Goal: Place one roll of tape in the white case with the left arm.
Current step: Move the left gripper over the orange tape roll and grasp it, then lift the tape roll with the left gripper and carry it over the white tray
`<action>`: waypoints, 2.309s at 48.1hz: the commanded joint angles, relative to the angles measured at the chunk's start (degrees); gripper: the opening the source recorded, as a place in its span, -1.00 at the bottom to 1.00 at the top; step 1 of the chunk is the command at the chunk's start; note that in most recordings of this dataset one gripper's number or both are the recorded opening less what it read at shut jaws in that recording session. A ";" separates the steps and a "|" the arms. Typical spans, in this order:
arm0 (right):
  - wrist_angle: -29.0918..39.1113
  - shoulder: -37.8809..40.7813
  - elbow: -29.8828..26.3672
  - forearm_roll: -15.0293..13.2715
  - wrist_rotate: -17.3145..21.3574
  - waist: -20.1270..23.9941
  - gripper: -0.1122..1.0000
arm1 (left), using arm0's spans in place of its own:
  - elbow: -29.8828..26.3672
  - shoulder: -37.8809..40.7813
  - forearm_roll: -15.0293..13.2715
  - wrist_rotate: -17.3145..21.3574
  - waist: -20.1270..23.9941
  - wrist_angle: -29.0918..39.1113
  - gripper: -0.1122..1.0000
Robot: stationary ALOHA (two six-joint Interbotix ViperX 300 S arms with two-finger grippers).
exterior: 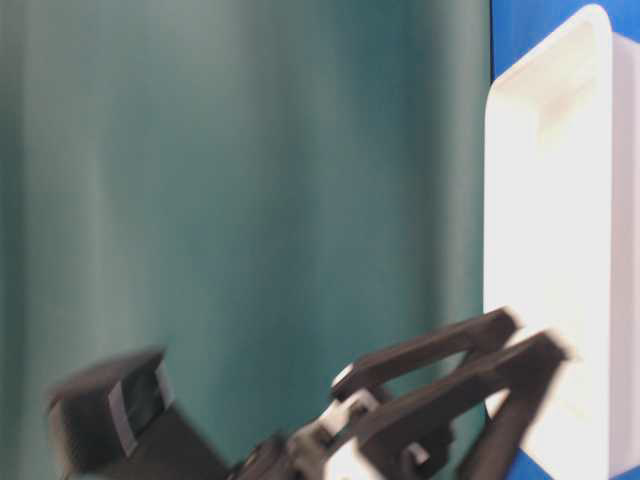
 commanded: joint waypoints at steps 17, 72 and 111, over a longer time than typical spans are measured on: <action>0.44 1.23 -0.97 0.00 0.18 -0.70 -1.00 | -10.11 11.43 0.18 -0.09 -1.32 6.86 0.73; 0.53 2.72 -0.79 0.00 0.26 -1.32 -1.00 | -24.08 13.54 3.60 0.62 -0.44 28.21 -0.35; 0.53 3.69 -0.70 0.18 0.53 -1.23 -1.00 | -18.11 17.49 4.75 9.32 18.19 18.46 -0.34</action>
